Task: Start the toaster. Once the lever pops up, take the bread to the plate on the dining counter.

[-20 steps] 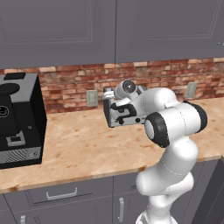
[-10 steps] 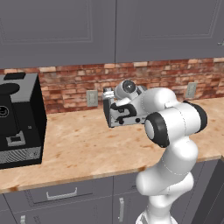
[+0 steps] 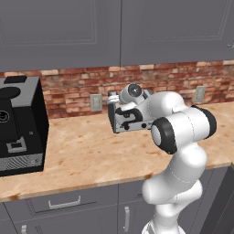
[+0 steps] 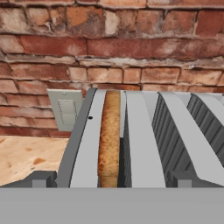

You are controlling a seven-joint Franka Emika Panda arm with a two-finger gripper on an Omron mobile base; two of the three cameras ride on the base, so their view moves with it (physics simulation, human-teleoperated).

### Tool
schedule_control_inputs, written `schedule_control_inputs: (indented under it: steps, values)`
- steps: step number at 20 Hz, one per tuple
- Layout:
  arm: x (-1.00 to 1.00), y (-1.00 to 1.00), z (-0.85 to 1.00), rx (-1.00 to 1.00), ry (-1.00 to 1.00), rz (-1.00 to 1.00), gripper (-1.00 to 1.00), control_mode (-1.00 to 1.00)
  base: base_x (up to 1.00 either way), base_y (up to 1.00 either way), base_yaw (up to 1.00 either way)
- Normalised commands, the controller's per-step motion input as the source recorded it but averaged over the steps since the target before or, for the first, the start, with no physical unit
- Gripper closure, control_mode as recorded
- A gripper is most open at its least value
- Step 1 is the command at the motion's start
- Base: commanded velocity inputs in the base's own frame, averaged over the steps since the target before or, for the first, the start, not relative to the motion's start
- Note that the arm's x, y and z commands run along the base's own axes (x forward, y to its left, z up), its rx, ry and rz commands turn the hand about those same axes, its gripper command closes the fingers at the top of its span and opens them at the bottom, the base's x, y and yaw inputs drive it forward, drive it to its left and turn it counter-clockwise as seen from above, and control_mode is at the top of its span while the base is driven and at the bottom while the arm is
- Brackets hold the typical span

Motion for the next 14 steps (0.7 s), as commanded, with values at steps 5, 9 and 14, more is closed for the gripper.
schedule_control_inputs:
  steps: [5,9,14]
  values:
    - [0.0,0.0,0.0,0.0,0.0,0.0,-1.0,-1.0,0.0,0.0,0.0]
    - [0.0,0.0,0.0,0.0,0.0,0.0,-1.0,-1.0,0.0,0.0,0.0]
    - [0.0,0.0,0.0,0.0,0.0,0.0,-1.0,-1.0,0.0,0.0,0.0]
